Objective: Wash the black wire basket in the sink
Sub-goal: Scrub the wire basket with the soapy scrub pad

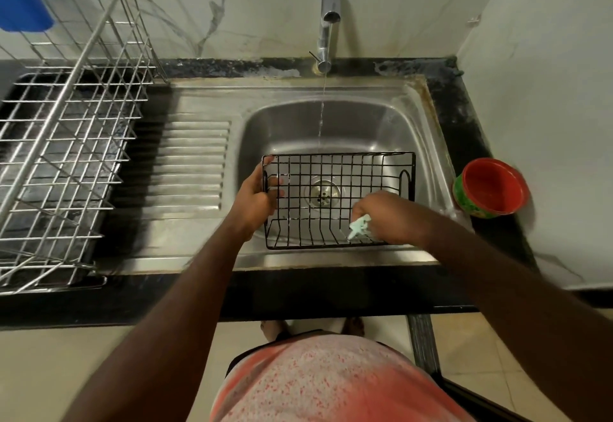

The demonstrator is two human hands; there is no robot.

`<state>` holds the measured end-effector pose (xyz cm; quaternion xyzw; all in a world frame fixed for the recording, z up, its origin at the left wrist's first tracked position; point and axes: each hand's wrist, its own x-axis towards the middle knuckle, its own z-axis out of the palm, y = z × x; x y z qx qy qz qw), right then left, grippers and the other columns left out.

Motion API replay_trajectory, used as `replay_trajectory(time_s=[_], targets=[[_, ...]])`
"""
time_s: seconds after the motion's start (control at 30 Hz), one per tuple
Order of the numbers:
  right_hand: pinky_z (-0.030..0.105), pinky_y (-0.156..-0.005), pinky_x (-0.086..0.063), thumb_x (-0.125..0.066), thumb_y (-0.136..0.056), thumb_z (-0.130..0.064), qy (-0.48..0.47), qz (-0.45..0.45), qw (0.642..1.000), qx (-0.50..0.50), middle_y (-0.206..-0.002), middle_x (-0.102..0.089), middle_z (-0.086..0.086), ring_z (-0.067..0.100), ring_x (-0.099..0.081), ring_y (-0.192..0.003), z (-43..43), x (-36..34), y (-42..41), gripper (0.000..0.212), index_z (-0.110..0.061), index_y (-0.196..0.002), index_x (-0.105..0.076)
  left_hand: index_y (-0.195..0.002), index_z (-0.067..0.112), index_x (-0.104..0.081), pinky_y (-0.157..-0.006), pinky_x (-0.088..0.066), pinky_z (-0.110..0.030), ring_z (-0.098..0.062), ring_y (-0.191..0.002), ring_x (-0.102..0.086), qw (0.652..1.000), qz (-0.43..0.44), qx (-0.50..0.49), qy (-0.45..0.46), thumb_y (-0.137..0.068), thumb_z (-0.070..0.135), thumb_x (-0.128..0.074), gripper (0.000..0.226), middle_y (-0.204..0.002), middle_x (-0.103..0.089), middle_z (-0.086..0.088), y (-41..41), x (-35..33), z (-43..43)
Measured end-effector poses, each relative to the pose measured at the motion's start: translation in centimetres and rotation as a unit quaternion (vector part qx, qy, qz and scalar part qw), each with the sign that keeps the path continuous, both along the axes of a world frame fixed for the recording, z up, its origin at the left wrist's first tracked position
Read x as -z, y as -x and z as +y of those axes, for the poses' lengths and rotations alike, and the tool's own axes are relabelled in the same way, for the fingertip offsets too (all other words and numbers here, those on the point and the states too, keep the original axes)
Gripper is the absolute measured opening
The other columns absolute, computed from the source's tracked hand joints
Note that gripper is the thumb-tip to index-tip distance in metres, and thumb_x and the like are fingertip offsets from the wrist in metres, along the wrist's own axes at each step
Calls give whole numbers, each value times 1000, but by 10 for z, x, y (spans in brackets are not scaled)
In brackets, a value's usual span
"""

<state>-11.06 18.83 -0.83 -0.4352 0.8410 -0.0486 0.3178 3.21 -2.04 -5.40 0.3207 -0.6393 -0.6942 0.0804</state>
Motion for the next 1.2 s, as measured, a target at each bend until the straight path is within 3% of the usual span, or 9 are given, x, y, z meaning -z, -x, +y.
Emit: replay_trajectory(time_s=[0.13,0.3,0.5,0.63,0.73,1.07,1.2], targets=[[30,-74,-51,-57,-91,-9,121,-77,989,-23,-98,-67,-4,13,-61,-84,-36,-4,-57,26,-24,-109,-69,-150,30,-34,-68,-45,-32,-19,-91,-59,1000,-23,-4,8,-97,-9,-48,67,-115,-62,-11,0,-1,0],[39,-87,-50,-56,-91,-12,162,-36,981,-104,-106,-66,0,18,-58,-101,-67,2,-95,27,-21,-112,-70,-153,28,-34,-65,-49,-28,-21,-99,-62,999,-37,-2,28,-93,-12,-45,73,-126,-61,-15,0,-2,-1],[38,-89,-49,-60,-90,-15,136,-25,983,-117,-111,-66,2,19,-56,-104,-55,10,-93,26,-21,-114,-70,-154,26,-31,-63,-47,-26,-18,-95,-60,999,-30,5,28,-96,-9,-46,70,-116,-62,-10,-1,-4,0],[37,-89,-50,-66,-86,-20,97,-36,991,-83,-107,-70,-1,17,-60,-99,-37,11,-70,24,-23,-110,-71,-150,28,-34,-65,-45,-30,-27,-93,-54,1000,-17,9,19,-97,-8,-48,66,-111,-60,-13,-1,-3,-1],[38,-88,-52,-61,-84,-11,72,-38,995,-64,-103,-72,-3,16,-63,-96,-20,13,-51,28,-22,-106,-74,-153,23,-32,-68,-43,-33,-27,-94,-53,1000,-17,10,15,-95,-13,-45,69,-104,-59,-7,0,-2,-2],[37,-81,-52,-61,-84,-10,19,-3,999,30,-95,-71,-3,15,-63,-87,40,12,1,21,-20,-99,-73,-155,22,-28,-72,-46,-35,-28,-99,-54,999,-22,23,17,-95,-14,-44,72,-112,-58,-12,-1,-1,-5],[34,-75,-52,-63,-83,-12,-6,67,996,56,-94,-70,-2,16,-62,-87,55,10,5,20,-23,-98,-71,-155,23,-28,-76,-46,-39,-27,-100,-57,999,-26,21,14,-95,-15,-45,73,-115,-60,-11,0,-2,-4]])
